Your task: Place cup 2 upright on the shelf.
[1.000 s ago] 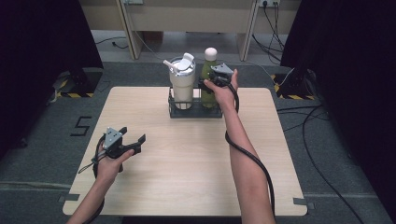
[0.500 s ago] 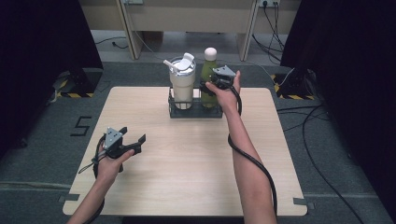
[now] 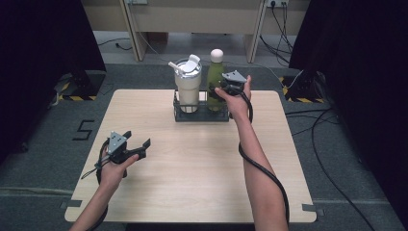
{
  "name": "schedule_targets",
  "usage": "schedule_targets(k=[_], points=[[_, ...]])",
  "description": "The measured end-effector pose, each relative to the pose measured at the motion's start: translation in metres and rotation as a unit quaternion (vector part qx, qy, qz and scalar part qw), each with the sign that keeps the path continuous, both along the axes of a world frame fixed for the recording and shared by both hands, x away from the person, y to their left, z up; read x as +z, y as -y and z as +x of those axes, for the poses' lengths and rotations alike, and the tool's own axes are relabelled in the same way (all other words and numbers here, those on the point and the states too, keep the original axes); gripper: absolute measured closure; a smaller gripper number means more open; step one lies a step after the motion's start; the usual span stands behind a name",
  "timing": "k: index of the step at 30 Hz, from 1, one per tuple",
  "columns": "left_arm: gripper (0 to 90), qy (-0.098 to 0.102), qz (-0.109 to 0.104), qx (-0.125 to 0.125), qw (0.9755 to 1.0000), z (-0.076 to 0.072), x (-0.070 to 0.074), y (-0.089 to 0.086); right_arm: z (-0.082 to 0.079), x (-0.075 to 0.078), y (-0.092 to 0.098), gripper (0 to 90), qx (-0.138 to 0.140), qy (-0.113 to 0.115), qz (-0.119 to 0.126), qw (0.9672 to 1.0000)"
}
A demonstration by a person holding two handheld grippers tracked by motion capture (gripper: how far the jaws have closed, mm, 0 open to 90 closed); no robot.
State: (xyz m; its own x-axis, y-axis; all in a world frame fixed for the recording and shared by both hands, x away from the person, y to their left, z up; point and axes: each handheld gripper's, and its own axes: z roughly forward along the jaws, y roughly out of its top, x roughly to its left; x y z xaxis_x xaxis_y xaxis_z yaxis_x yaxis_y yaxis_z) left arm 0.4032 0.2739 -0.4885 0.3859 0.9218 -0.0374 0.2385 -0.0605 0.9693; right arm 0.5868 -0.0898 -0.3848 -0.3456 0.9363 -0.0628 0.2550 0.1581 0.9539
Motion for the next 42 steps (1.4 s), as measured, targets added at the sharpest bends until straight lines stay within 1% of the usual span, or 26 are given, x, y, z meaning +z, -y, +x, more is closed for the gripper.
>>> schedule_targets(k=[12,17,26,42], points=[[13.2,-0.001,0.003,-0.001,1.0,0.0,-0.001,0.001,-0.015,-0.001,0.014,14.0,-0.006,0.001,0.004,1.0],[13.2,-0.001,0.003,-0.001,1.0,-0.001,-0.001,0.002,-0.022,-0.003,0.021,14.3,-0.009,0.001,-0.001,1.0],[13.2,-0.001,0.005,-0.001,1.0,-0.001,-0.001,0.002,-0.034,-0.001,0.03,14.6,-0.011,0.004,0.0,0.9999],[13.2,-0.003,0.007,-0.001,1.0,-0.002,-0.001,0.002,-0.052,-0.006,0.045,14.6,-0.02,-0.002,-0.005,0.9998]])
